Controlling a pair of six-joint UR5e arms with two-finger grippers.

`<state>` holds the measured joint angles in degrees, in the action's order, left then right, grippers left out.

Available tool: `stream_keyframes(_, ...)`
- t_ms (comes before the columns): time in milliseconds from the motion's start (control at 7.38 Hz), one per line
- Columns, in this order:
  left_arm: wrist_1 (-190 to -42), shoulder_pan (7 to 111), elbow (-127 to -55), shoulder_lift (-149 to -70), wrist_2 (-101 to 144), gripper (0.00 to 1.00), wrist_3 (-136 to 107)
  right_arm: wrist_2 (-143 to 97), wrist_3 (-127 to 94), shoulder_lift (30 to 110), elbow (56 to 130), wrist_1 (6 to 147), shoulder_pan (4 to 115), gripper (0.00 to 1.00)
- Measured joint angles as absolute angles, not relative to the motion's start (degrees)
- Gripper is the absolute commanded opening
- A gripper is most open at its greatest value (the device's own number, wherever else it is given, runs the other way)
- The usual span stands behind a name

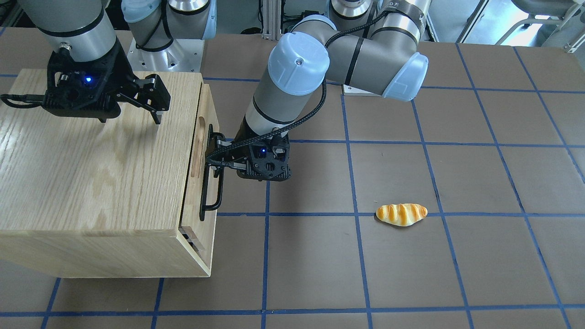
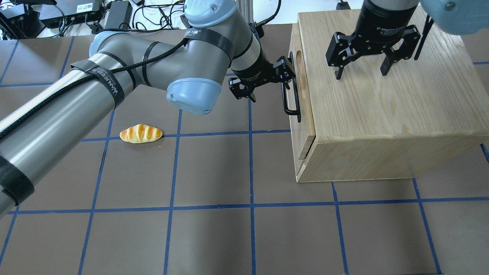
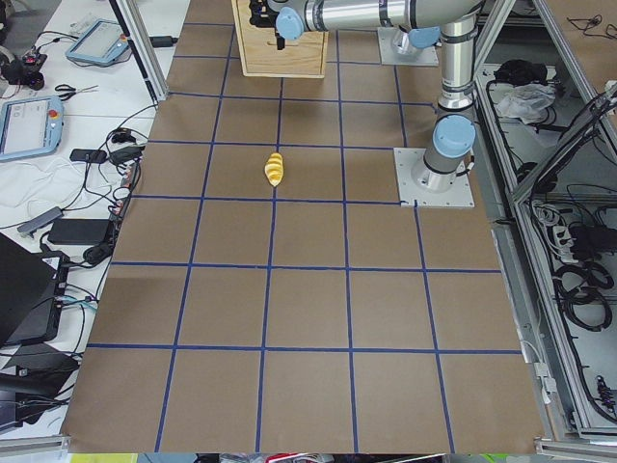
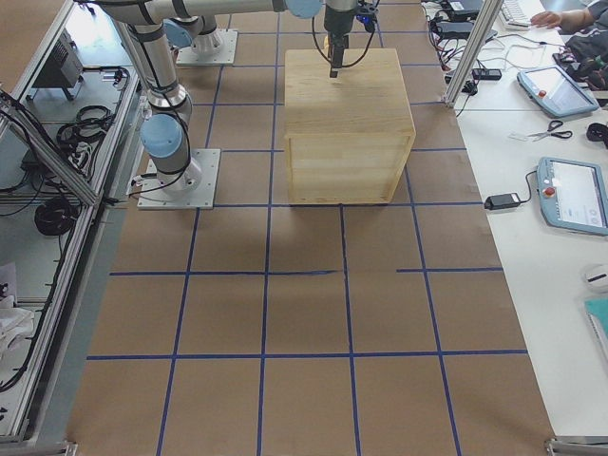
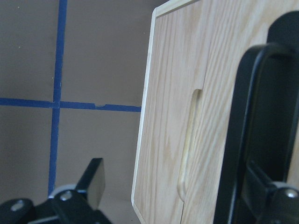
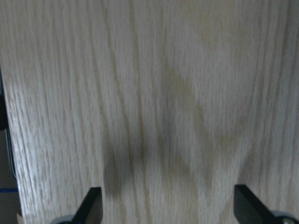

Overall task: Open upper drawer
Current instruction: 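Pull the black handle with the left gripper, sliding the drawer outward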

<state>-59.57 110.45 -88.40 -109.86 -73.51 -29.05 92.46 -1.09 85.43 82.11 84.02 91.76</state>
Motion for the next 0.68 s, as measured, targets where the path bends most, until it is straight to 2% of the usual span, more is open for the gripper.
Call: stream_keyframes(678, -65.6, 105.9, -90.1, -106.2, -79.0, 1.0, -20.5, 92.5, -1.1, 85.4, 82.1, 84.0, 91.7, 1.0)
